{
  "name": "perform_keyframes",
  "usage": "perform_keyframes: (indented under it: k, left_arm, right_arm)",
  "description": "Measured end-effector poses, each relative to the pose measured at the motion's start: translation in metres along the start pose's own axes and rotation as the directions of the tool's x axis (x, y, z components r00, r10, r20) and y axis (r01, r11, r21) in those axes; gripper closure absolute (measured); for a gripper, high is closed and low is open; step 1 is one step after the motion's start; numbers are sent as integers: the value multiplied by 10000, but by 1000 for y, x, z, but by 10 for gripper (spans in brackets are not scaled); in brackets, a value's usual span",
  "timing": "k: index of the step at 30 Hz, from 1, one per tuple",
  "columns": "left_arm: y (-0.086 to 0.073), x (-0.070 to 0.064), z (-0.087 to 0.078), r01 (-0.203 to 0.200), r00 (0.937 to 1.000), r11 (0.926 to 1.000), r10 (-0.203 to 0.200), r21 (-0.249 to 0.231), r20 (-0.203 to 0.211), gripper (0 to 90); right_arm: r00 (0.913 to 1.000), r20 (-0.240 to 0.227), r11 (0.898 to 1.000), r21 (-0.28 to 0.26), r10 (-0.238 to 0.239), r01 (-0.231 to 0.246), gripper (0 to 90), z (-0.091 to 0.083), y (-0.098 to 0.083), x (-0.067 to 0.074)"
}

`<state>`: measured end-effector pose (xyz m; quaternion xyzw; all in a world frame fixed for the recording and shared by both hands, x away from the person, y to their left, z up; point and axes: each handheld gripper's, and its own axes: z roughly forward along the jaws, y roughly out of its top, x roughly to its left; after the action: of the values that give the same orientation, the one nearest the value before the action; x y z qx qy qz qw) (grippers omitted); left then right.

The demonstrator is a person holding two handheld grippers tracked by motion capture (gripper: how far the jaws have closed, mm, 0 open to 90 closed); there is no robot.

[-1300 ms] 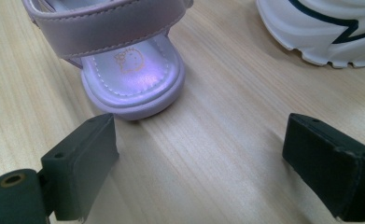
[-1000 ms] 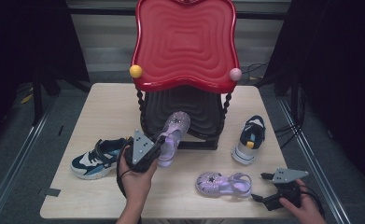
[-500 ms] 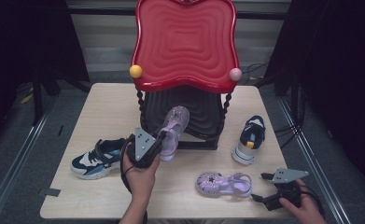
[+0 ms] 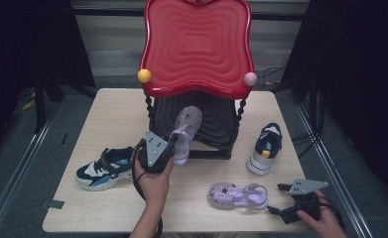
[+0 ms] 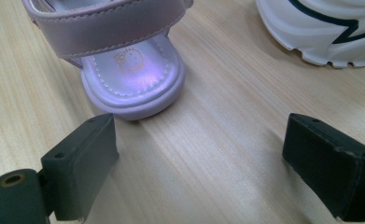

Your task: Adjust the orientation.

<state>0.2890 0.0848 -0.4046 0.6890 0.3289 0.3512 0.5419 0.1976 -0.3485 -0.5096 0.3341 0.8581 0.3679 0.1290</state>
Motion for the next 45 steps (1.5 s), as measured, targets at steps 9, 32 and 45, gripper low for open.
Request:
perform_keyframes:
  k: [9,32,45]
  left_arm:
    - [4,1,7,273,9991,9991,-284,-331,-314,815]
    - [2,10,23,675,9929,9945,-748,-796,-921,814]
    - [7,9,35,652,9919,9936,-746,-925,-1026,814]
  right_arm:
    - [10000,-1,10000,-1,1,-1,94,0,0,0]
    - [10000,-2,10000,-1,3,-3,94,0,0,0]
    - [10000,0,10000,-2,-4,4,94,0,0,0]
